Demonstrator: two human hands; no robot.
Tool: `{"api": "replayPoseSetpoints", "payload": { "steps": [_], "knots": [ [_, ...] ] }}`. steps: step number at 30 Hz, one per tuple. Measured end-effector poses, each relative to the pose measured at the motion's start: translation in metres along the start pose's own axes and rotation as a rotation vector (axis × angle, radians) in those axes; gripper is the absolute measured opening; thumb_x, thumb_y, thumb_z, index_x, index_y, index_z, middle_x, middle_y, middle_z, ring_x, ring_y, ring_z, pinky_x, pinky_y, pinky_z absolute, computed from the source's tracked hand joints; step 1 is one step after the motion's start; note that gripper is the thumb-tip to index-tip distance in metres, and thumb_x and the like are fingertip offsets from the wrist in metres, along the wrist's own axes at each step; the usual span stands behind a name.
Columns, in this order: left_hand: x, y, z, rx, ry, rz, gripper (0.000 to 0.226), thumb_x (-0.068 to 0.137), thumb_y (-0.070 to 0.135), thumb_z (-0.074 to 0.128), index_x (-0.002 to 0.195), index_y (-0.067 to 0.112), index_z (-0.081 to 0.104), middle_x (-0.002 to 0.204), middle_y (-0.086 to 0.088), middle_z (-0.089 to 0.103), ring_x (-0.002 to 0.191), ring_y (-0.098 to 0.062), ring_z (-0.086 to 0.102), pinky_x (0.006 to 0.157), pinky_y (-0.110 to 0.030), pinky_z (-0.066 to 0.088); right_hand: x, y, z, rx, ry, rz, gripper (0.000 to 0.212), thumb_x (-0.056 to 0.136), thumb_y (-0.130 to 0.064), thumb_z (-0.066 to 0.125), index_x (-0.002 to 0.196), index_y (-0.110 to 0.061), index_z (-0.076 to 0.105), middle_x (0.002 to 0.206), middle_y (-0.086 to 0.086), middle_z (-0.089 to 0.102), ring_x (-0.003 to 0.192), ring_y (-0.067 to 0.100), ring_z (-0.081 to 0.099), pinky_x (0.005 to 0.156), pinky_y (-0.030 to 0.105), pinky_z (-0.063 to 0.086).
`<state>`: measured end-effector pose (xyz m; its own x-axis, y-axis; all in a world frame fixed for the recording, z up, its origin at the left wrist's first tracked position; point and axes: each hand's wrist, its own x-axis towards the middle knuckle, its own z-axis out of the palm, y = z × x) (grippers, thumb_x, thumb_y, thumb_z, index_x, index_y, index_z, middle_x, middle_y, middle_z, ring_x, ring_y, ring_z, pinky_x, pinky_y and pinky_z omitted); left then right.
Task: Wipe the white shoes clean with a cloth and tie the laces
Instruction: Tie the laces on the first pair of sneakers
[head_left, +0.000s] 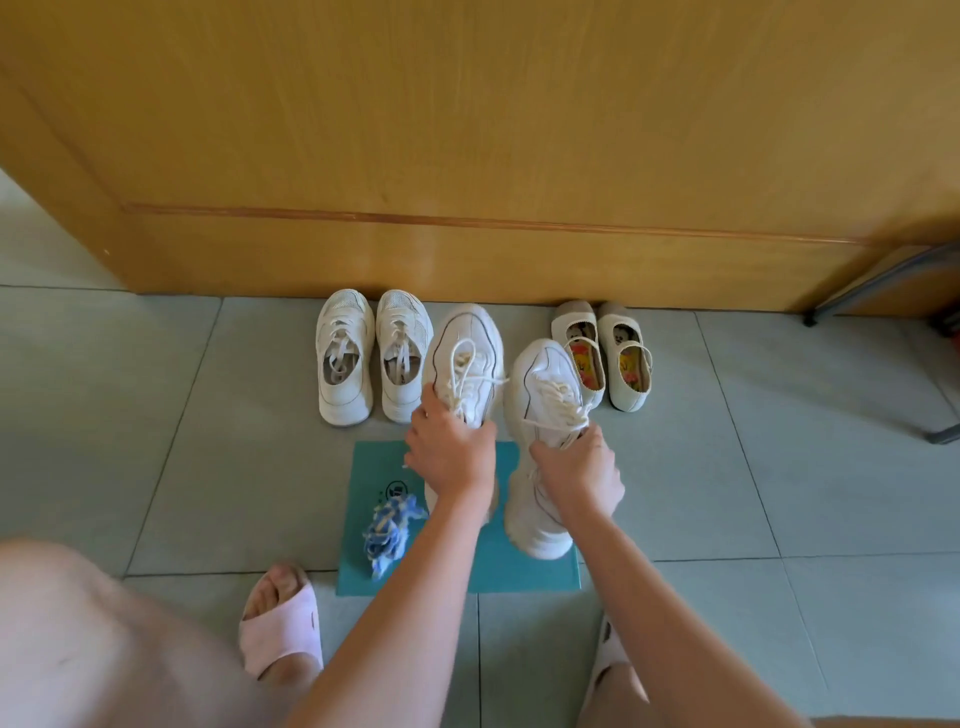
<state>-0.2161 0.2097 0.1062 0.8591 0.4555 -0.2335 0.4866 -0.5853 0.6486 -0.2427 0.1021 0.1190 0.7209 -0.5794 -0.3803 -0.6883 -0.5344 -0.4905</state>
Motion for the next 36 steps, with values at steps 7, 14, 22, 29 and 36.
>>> {"api": "replayPoseSetpoints", "payload": {
  "steps": [7,14,22,29,36],
  "knots": [
    [0.076,0.044,0.037,0.066,-0.085,-0.088,0.077,0.078,0.033,0.071,0.140,0.012,0.030,0.135,-0.012,0.046,0.122,-0.033,0.043,0.094,-0.048,0.037,0.086,-0.052,0.007,-0.032,0.012,-0.071,0.046,0.077,-0.036,0.066,0.111,-0.011,0.047,0.107,0.006,0.061,0.098,0.029,0.059,0.081,0.034,0.043],
    [0.139,0.053,0.103,0.165,-0.182,-0.202,0.070,0.081,0.038,0.066,0.136,0.011,0.031,0.132,-0.016,0.047,0.121,-0.035,0.044,0.094,-0.045,0.036,0.173,-0.070,0.048,-0.106,-0.014,-0.066,0.049,0.079,-0.039,0.065,0.114,-0.010,0.048,0.108,0.007,0.061,0.099,0.029,0.059,0.080,0.034,0.044],
    [0.179,0.047,0.153,0.199,-0.123,-0.254,0.076,0.080,0.044,0.067,0.137,0.011,0.029,0.133,-0.019,0.045,0.122,-0.038,0.043,0.098,-0.051,0.036,0.220,-0.064,0.089,-0.141,-0.057,-0.063,0.047,0.076,-0.040,0.064,0.110,-0.012,0.048,0.102,0.006,0.062,0.095,0.027,0.060,0.082,0.037,0.051],
    [0.191,0.044,0.169,0.169,-0.116,-0.259,0.074,0.079,0.040,0.069,0.135,0.010,0.031,0.134,-0.017,0.044,0.124,-0.036,0.040,0.099,-0.049,0.033,0.233,-0.070,0.113,-0.181,-0.059,-0.061,0.047,0.079,-0.039,0.061,0.112,-0.010,0.047,0.110,0.008,0.060,0.103,0.028,0.057,0.081,0.033,0.044],
    [0.196,0.034,0.179,0.193,-0.118,-0.249,0.079,0.077,0.043,0.070,0.136,0.009,0.030,0.134,-0.017,0.044,0.123,-0.037,0.041,0.099,-0.051,0.034,0.240,-0.065,0.127,-0.217,-0.008,-0.110,0.051,0.081,-0.042,0.060,0.116,-0.009,0.044,0.117,0.009,0.058,0.107,0.032,0.057,0.081,0.034,0.043]
  ]
}}
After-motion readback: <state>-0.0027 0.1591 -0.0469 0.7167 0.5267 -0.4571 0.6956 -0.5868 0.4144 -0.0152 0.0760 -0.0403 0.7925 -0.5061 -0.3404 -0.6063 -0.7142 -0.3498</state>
